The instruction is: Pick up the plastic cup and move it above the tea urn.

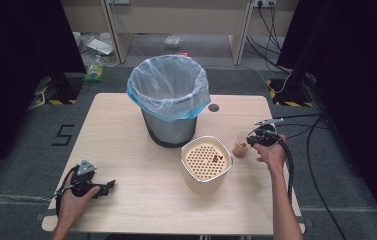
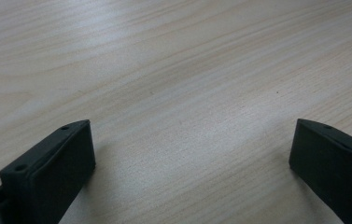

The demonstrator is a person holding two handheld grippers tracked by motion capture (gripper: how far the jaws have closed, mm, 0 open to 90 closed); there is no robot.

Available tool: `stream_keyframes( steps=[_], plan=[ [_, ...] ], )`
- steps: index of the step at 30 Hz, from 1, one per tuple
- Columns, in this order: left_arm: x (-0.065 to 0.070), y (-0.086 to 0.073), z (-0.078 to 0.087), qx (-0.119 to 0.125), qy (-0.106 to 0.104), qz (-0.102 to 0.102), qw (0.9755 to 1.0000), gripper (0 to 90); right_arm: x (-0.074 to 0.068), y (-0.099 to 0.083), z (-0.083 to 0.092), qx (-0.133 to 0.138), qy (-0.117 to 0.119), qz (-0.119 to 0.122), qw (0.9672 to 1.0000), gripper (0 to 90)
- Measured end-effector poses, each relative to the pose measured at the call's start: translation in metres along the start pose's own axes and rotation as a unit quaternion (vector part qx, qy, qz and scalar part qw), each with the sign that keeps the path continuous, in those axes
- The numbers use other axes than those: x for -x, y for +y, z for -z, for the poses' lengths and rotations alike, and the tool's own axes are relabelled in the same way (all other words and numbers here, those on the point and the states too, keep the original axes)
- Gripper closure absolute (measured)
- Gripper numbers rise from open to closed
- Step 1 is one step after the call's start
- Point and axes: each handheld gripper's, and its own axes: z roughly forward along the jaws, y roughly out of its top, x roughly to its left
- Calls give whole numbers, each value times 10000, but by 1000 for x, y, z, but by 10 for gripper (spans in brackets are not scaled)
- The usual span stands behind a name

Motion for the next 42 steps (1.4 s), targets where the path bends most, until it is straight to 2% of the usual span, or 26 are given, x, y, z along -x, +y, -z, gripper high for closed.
stream_keyframes(
  steps=[2, 4, 6, 7, 10, 11, 13, 16, 17, 19, 20, 21, 22, 23, 24, 25, 27, 28, 33, 34, 36, 40, 42],
  plan=[
    [0, 0, 0, 0, 0, 1, 10000, 0, 0, -1, 2, 52, 55, 40, 10000, 831],
    [0, 0, 0, 0, -1, 0, 10000, 0, -2, -2, 7, 262, 158, 102, 9995, 873],
    [0, 0, 0, 0, 0, 0, 10000, 0, -5, -3, 13, 351, 23, 357, 9987, 877],
    [0, 0, 0, 0, 1, -2, 10000, 0, -7, -3, 15, 414, 33, 416, 9983, 877],
    [0, 0, 0, 4, 0, -1, 10000, 0, -11, -4, 24, 649, -54, 512, 9966, 877],
    [0, 0, 0, 4, 1, 0, 10000, 0, -15, -4, 29, 823, -133, 589, 9948, 877],
    [0, 0, 0, 1, 0, -2, 10000, 0, -17, -4, 32, 904, -176, 632, 9937, 877],
    [0, 0, 0, 5, 0, 2, 10000, 0, -24, -4, 41, 1173, -382, 769, 9894, 877],
    [0, 0, 0, 4, 0, 0, 10000, 0, -24, -4, 41, 1173, -382, 769, 9894, 877],
    [0, 0, 0, 3, 0, -1, 10000, 0, -27, -5, 45, 1326, -547, 902, 9855, 877],
    [0, 0, 0, 4, 1, -1, 10000, 0, -32, -7, 47, 1461, -648, 1002, 9821, 877],
    [0, 0, 0, 4, 1, -1, 10000, 0, -32, -7, 47, 1461, -648, 1002, 9821, 877],
    [0, 0, 0, 5, 1, -1, 10000, 0, -34, -7, 47, 1508, -674, 1053, 9806, 877],
    [0, 0, 0, 3, 0, 0, 10000, 0, -37, -7, 48, 1548, -771, 1189, 9777, 877],
    [0, 0, 0, 3, 0, 0, 10000, 0, -37, -7, 48, 1548, -771, 1189, 9777, 877],
    [0, 0, 0, 3, 1, -1, 10000, 0, -40, -6, 51, 1613, -838, 1285, 9749, 876],
    [0, 0, 0, 3, 0, 0, 10000, 0, -42, -6, 54, 1700, -881, 1359, 9720, 877],
    [0, 0, 0, 8, -2, 5, 10000, 0, -42, -6, 54, 1700, -881, 1359, 9720, 877],
    [0, 0, 0, 3, 1, -1, 10000, 0, -47, -5, 62, 1878, -1012, 1547, 9647, 877],
    [0, 0, 0, 0, 0, -4, 10000, 0, -48, -4, 64, 1949, -1002, 1577, 9629, 877],
    [0, 0, 0, 1, 0, -4, 10000, 0, -50, -4, 65, 1978, -993, 1587, 9622, 877],
    [0, 0, 0, 7, -1, 3, 10000, 0, -56, 0, 71, 2102, -992, 1689, 9578, 877],
    [0, 0, 0, 1, 0, -3, 10000, 0, -63, 3, 75, 2191, -962, 1777, 9546, 877]
  ],
)
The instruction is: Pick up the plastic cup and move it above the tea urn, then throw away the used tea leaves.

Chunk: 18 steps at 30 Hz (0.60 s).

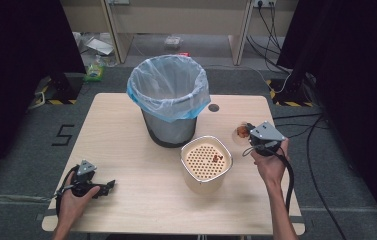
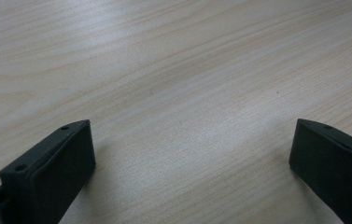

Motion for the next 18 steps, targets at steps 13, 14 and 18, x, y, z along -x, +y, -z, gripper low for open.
stream_keyframes(
  steps=[13, 14, 18],
  plan=[
    [0, 0, 0, -1, 0, -1, 10000, 0, -25, 27, 11, 503, 148, 264, 9983, 876],
    [0, 0, 0, 0, 1, 0, 10000, 0, -27, 29, 11, 548, 156, 303, 9979, 877],
    [0, 0, 0, 1, 0, 0, 10000, 0, -37, 35, 12, 766, 141, 548, 9955, 877]
  ],
)
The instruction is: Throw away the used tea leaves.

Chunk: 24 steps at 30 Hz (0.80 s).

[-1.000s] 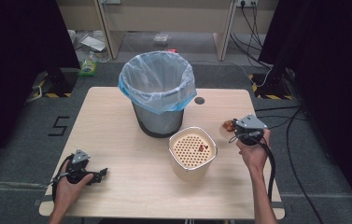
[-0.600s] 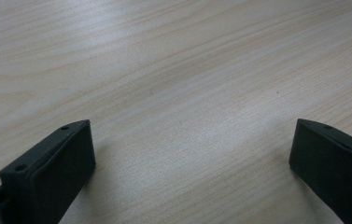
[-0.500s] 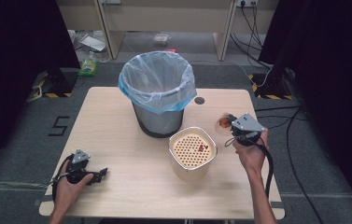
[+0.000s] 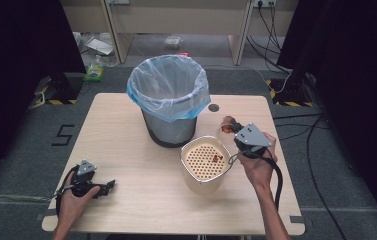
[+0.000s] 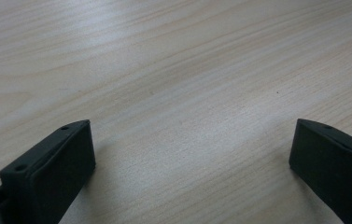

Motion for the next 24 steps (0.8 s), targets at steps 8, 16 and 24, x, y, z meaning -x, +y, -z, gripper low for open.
stream_keyframes(
  steps=[8, 16, 24],
  plan=[
    [0, 0, 0, 1, 2, 2, 10000, 0, -21, 10, -4, 522, 110, 734, 9959, 876],
    [0, 0, 0, 1, 2, 1, 10000, 0, -44, 23, 4, 974, -377, 1808, 9780, 878],
    [0, 0, 0, -1, 1, -2, 10000, 0, -55, 29, 12, 1181, -768, 2417, 9601, 880]
  ],
)
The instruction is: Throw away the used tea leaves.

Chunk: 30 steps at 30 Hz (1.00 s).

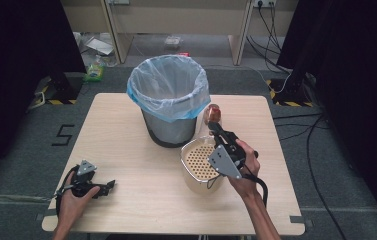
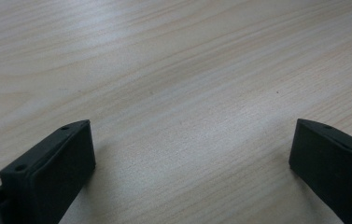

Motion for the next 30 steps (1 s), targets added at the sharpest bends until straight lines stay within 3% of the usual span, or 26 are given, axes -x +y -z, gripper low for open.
stream_keyframes(
  steps=[3, 4, 6, 10, 13, 14, 19, 22, 25, 27, 30],
  plan=[
    [0, 0, 0, 0, -1, 1, 10000, 0, -12, -3, -3, -96, -149, 787, 9967, 881],
    [0, 0, 0, 0, -1, 2, 10000, 0, -12, -3, -3, -96, -149, 787, 9967, 881],
    [0, 0, 0, 1, 0, 1, 10000, 0, -19, -2, -2, -57, -184, 1108, 9937, 882],
    [0, 0, 0, 1, -1, 3, 10000, 0, -25, -3, -3, -53, -220, 1417, 9896, 882],
    [0, 0, 0, 0, -1, 1, 10000, 0, -25, -4, 0, 53, -352, 1468, 9885, 882],
    [0, 0, 0, 1, 0, 1, 10000, 0, -25, -8, -2, -104, -331, 1465, 9886, 882],
    [0, 0, 0, 2, -1, 4, 10000, 0, -24, -12, -2, -83, -461, 1431, 9886, 883],
    [0, 0, 0, 2, -2, 3, 10000, 0, -26, -12, -1, -52, -555, 1571, 9860, 883],
    [0, 0, 0, 3, 0, 3, 10000, 0, -34, -13, -3, -149, -507, 2004, 9783, 883],
    [0, 0, 0, 1, 0, 1, 10000, 0, -35, -13, -2, -106, -560, 1950, 9791, 883],
    [0, 0, 0, 1, 0, 3, 10000, 0, -39, -12, -5, -100, -504, 2035, 9777, 883]
  ],
)
